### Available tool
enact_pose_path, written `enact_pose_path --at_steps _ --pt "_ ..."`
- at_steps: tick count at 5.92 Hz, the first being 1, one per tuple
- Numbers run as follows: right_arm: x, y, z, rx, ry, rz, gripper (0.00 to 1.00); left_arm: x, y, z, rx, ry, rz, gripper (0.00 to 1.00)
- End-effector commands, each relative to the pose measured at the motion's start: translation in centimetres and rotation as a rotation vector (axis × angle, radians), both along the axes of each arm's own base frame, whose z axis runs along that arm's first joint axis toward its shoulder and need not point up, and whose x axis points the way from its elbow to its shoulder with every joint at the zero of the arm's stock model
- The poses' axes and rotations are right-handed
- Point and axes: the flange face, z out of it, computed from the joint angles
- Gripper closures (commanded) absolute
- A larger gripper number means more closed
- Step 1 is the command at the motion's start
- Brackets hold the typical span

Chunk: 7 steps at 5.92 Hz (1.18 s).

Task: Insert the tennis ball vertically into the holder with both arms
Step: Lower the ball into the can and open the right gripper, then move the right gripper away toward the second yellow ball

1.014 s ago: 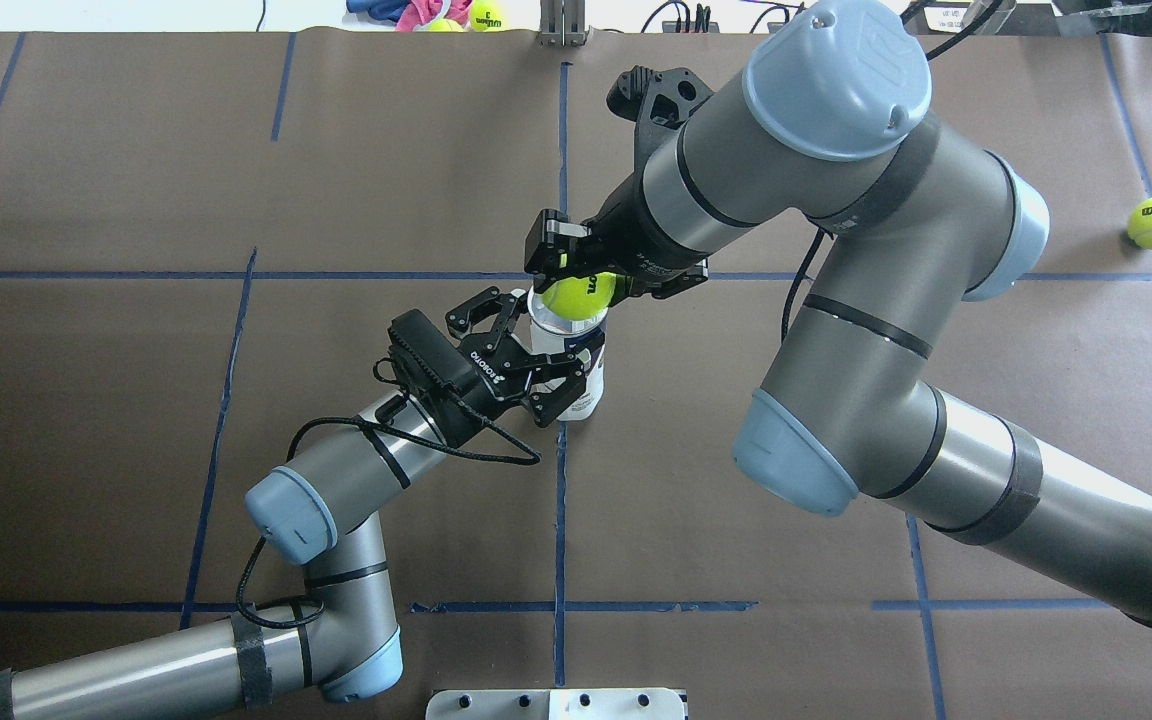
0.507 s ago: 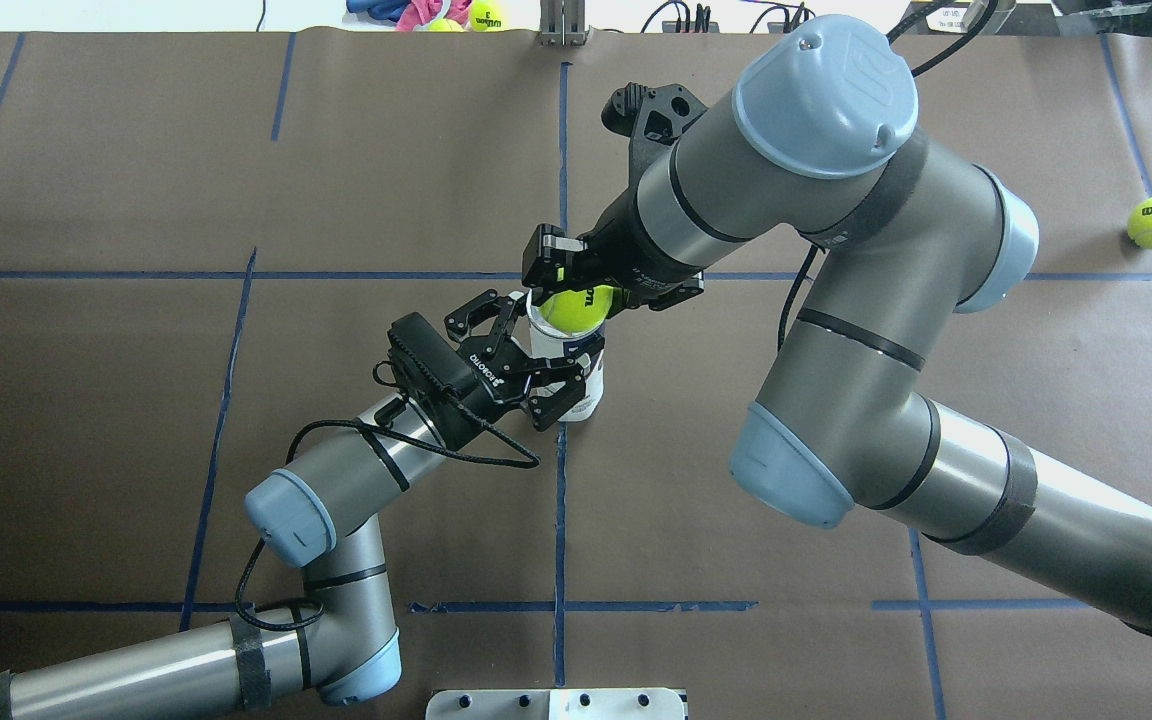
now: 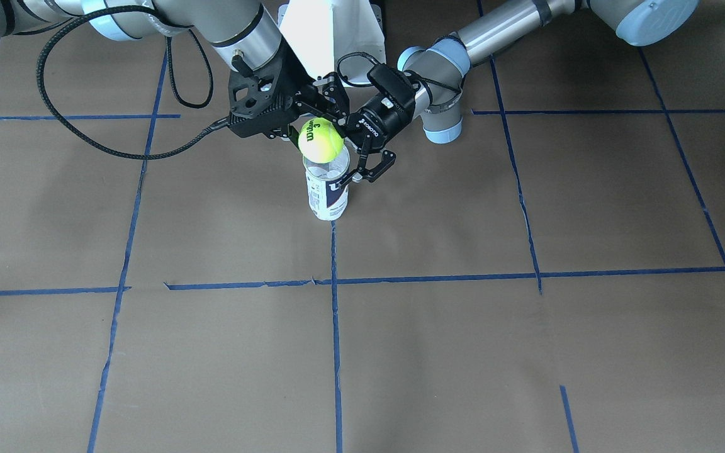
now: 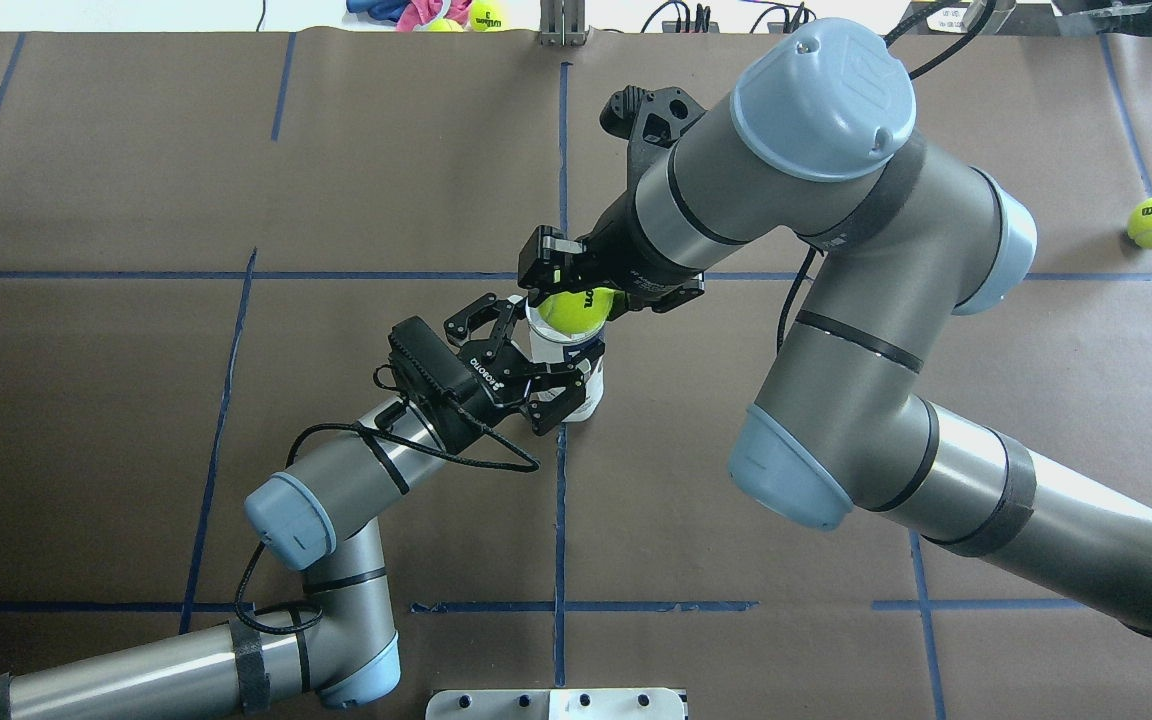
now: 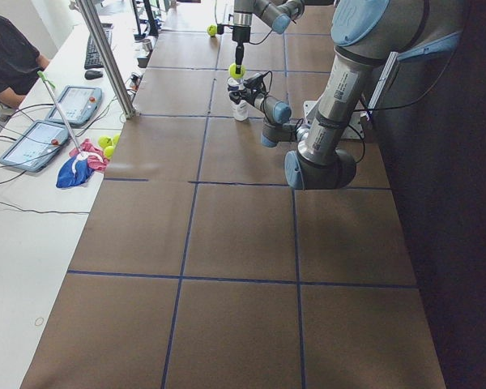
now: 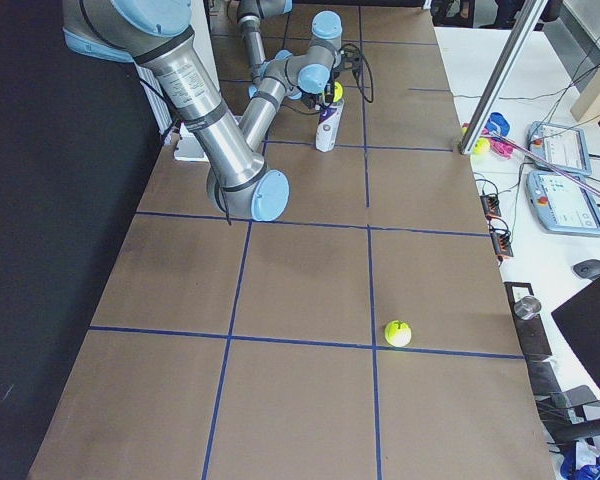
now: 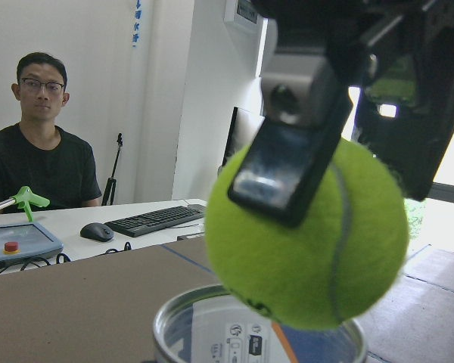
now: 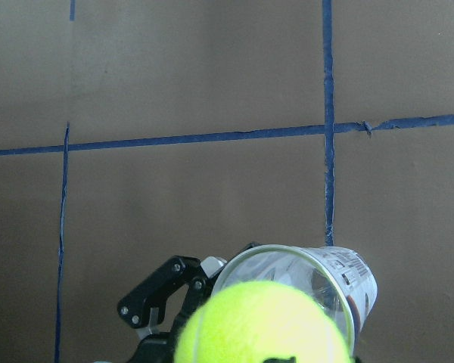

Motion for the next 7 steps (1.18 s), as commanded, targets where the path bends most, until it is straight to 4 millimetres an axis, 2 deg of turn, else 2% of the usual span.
enact_pose_path --at_steps 1,3,4,5,6,7 --pt "0.0 0.0 -0.1 -0.001 -0.001 -0.001 0.18 0.0 0.2 -0.1 0.002 0.009 0.003 0.16" --pt "0.2 0.2 -0.4 -0.002 -0.009 -0.002 0.13 0.0 0.4 0.0 0.004 0.011 0.005 0.16" --pt "1.7 0.1 -0.9 0.008 -0.025 0.007 0.05 0.0 0.4 0.0 0.004 0.011 0.005 0.16" --pt "4.5 -0.8 0.8 -0.006 -0.021 0.028 0.02 0.0 0.4 0.0 0.004 0.011 0.005 0.15" --pt "9.0 -2.8 5.1 -0.035 0.006 0.052 0.01 -0.1 0.4 0.6 0.002 0.003 0.005 0.14" --pt "11.1 -4.2 7.5 0.007 0.039 0.044 0.01 -0.1 0.6 0.7 0.004 0.007 0.008 0.09"
